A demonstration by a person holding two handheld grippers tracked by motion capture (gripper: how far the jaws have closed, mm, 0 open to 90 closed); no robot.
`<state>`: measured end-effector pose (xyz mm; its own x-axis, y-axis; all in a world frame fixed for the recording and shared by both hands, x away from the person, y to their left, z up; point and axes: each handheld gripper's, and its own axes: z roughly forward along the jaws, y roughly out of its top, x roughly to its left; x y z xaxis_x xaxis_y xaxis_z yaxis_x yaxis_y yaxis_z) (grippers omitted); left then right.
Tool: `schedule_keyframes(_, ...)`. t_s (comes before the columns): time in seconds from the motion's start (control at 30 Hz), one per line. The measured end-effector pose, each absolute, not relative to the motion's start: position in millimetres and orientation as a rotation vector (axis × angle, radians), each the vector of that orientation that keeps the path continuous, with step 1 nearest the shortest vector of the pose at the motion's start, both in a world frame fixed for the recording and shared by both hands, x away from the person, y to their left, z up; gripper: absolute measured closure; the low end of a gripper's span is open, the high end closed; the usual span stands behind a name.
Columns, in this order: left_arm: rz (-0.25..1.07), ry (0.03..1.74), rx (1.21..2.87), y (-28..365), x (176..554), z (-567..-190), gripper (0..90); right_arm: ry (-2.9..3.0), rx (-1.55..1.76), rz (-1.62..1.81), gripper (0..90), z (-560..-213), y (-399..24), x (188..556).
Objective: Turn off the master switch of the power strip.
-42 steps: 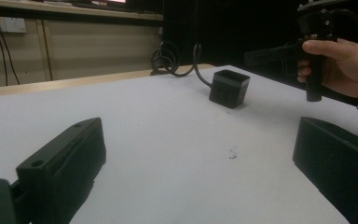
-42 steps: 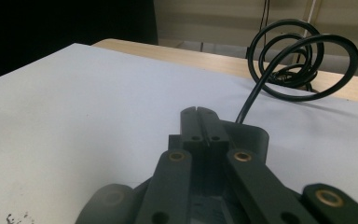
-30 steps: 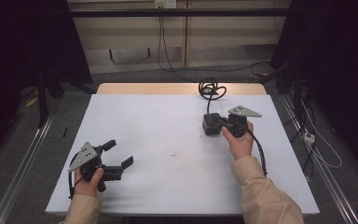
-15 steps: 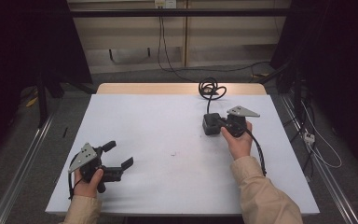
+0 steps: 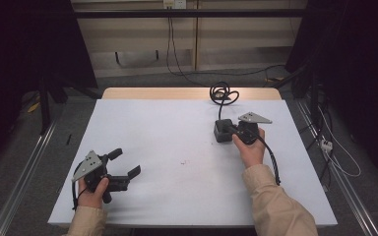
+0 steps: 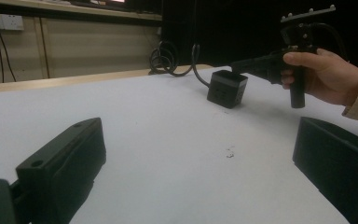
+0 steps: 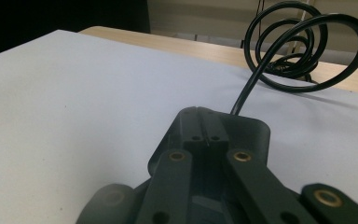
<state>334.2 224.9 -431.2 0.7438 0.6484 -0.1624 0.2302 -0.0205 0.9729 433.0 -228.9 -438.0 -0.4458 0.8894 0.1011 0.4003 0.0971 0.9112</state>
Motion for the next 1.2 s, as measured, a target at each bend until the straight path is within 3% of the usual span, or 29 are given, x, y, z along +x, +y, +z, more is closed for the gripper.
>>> schedule_keyframes(1.2,0.387,0.728,1.591,226.9,334.7,-431.0,2.1,1.906,1.250,1.282,90.0,-438.6,-232.3,431.9)
